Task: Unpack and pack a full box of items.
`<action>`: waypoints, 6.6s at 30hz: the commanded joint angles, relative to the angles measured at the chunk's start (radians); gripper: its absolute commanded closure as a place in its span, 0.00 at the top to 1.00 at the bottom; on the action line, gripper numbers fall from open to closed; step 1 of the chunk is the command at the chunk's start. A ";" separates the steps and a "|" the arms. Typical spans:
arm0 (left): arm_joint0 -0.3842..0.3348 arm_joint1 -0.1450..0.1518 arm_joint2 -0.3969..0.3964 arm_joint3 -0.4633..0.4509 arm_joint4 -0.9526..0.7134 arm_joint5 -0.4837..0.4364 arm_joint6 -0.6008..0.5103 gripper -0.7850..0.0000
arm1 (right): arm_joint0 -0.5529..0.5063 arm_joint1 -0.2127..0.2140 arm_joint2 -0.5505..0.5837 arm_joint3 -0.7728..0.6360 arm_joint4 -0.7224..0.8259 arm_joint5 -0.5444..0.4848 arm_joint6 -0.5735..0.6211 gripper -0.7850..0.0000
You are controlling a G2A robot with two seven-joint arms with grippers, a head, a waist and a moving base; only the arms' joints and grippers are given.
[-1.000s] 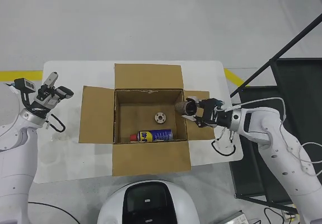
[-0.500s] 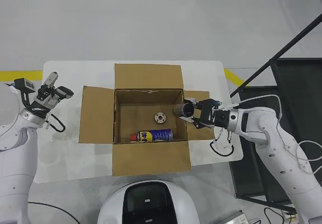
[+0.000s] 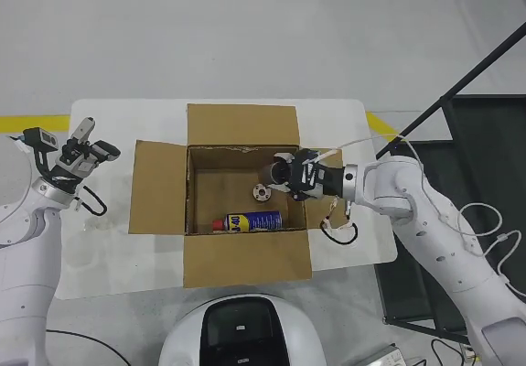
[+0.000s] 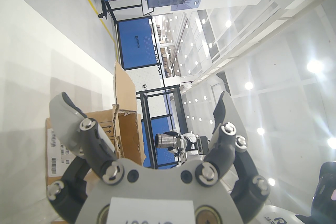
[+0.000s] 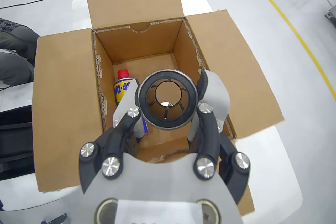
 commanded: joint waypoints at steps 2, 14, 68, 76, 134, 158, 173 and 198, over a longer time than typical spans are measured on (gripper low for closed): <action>0.000 0.000 0.000 0.000 0.000 0.000 0.000 1.00 | 0.184 -0.060 -0.194 0.098 0.041 0.007 0.070 0.00; 0.000 0.000 0.000 0.000 0.000 0.000 0.000 1.00 | 0.475 -0.290 -0.583 0.502 0.004 0.111 0.092 0.00; 0.017 0.005 0.011 -0.043 0.058 0.032 0.004 1.00 | 0.189 -0.191 -0.262 0.274 -0.038 -0.191 -0.196 1.00; 0.010 0.021 0.043 -0.020 0.242 0.100 -0.020 1.00 | -0.119 -0.040 0.047 0.020 0.221 -0.191 -0.001 1.00; -0.086 -0.031 0.458 -0.178 0.322 0.018 -0.081 1.00 | -0.252 0.039 0.218 0.597 1.218 -0.126 0.407 1.00; -0.056 -0.014 0.410 -0.189 0.318 0.020 -0.023 1.00 | 0.028 0.077 -0.194 0.276 1.296 -0.084 0.517 1.00; -0.040 -0.002 0.386 -0.185 0.297 0.023 -0.050 1.00 | 0.157 -0.014 -0.356 0.334 0.939 0.043 0.429 1.00; -0.305 -0.009 0.306 0.118 0.065 0.048 -0.001 1.00 | -0.228 0.145 0.014 0.326 1.177 -0.057 0.508 1.00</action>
